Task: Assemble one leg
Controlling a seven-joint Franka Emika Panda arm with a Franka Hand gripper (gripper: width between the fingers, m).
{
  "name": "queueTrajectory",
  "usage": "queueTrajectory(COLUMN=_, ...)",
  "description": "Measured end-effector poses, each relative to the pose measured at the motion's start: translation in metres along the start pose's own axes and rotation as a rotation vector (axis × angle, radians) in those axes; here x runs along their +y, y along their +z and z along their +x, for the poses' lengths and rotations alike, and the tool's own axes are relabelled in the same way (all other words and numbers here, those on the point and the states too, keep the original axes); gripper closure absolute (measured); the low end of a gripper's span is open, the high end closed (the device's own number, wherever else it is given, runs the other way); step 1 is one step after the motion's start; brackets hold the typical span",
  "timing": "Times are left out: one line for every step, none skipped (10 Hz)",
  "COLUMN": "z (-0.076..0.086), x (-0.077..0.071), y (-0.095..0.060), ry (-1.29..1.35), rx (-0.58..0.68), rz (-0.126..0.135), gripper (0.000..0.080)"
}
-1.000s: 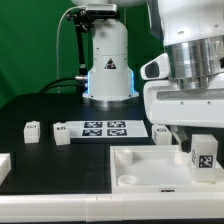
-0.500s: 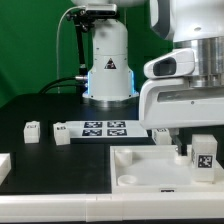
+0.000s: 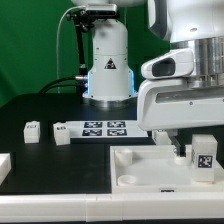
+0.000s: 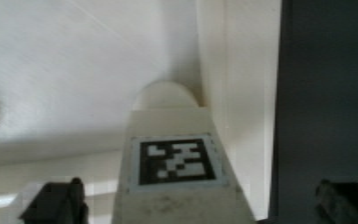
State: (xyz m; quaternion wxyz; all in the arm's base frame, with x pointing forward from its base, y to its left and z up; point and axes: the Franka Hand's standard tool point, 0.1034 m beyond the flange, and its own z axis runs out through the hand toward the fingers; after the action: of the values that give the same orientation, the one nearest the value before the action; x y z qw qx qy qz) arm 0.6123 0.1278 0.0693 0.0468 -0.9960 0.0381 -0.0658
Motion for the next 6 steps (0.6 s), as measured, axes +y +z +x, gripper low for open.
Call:
queueTrajectory(z=0.0, x=0.0, y=0.0, ry=0.0, rx=0.0, rz=0.0, gripper=0.0198)
queueTrajectory(z=0.0, x=0.0, y=0.0, ry=0.0, rx=0.0, rz=0.0, gripper=0.0372)
queueTrajectory(z=0.0002, x=0.0009, y=0.0, ry=0.001, rx=0.0, rz=-0.001, gripper=0.0372)
queueTrajectory(z=0.0006, x=0.0049, y=0.0001, ry=0.004, rx=0.0, rz=-0.006, gripper=0.0502)
queueTrajectory(z=0.0005, x=0.0043, y=0.0002, ry=0.003, rx=0.0, rz=-0.005, gripper=0.0503)
queueTrajectory(z=0.0005, x=0.0045, y=0.0002, ry=0.035, rx=0.0, rz=-0.004, gripper=0.0503)
